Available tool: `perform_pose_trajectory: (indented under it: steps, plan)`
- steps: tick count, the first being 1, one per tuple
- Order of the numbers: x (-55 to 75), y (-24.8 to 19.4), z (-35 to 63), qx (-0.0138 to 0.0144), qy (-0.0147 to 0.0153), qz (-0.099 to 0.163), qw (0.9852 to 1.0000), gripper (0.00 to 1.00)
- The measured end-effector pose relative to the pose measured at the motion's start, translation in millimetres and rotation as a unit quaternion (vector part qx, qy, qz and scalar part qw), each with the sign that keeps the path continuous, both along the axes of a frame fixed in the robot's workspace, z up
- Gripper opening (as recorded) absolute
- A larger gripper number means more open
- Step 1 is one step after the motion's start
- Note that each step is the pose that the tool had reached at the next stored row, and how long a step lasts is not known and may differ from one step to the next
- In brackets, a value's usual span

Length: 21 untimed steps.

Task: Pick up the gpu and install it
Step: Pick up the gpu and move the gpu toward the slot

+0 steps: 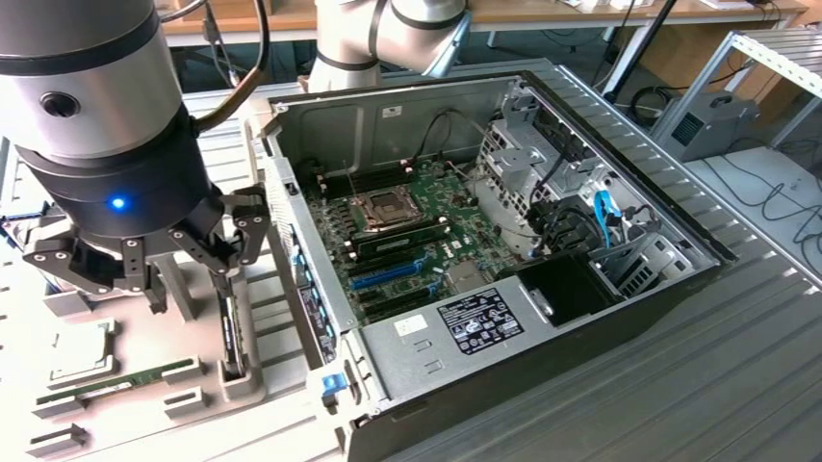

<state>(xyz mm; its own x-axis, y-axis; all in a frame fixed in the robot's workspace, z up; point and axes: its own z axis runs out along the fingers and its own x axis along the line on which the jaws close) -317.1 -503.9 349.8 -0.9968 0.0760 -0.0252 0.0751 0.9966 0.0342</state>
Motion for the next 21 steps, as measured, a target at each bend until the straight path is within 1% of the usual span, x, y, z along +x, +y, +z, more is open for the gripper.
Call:
perform_pose_trajectory:
  steps: [21]
  plan:
    - [-4.0, 0.0, -4.9, 0.0000, 0.0000, 0.000, 1.0000, 0.54]
